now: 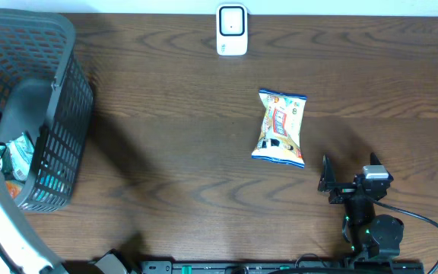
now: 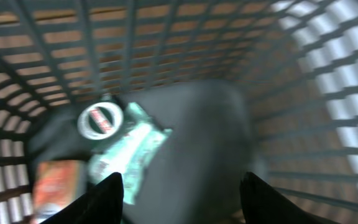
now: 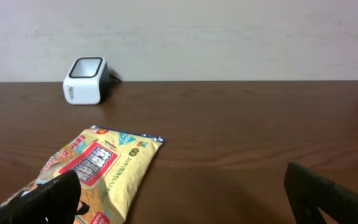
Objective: Scan the item barcode
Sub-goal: 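Release the wipes pack and return the left gripper to the basket, then grasp the light-green wipes pack in the basket with the left gripper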
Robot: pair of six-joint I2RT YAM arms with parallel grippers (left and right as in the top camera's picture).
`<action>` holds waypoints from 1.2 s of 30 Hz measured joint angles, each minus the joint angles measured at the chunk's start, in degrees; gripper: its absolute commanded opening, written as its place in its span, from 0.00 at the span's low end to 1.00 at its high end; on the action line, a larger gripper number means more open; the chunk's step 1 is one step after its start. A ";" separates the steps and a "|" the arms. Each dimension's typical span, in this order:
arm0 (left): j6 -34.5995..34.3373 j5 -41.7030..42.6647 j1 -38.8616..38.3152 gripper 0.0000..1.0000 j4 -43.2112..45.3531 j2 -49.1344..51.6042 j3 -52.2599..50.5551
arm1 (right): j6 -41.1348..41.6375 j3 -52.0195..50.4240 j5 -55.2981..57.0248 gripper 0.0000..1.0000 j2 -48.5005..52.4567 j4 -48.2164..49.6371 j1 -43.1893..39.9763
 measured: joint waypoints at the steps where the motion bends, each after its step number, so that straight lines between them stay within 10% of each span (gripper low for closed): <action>1: 0.83 -1.05 0.00 0.60 -0.55 1.16 -0.02 | 0.00 0.00 0.00 0.99 0.00 0.00 0.00; 36: 16.22 -13.11 -7.21 0.60 -3.61 23.82 -0.48 | 0.00 0.00 0.00 0.99 0.00 0.00 0.00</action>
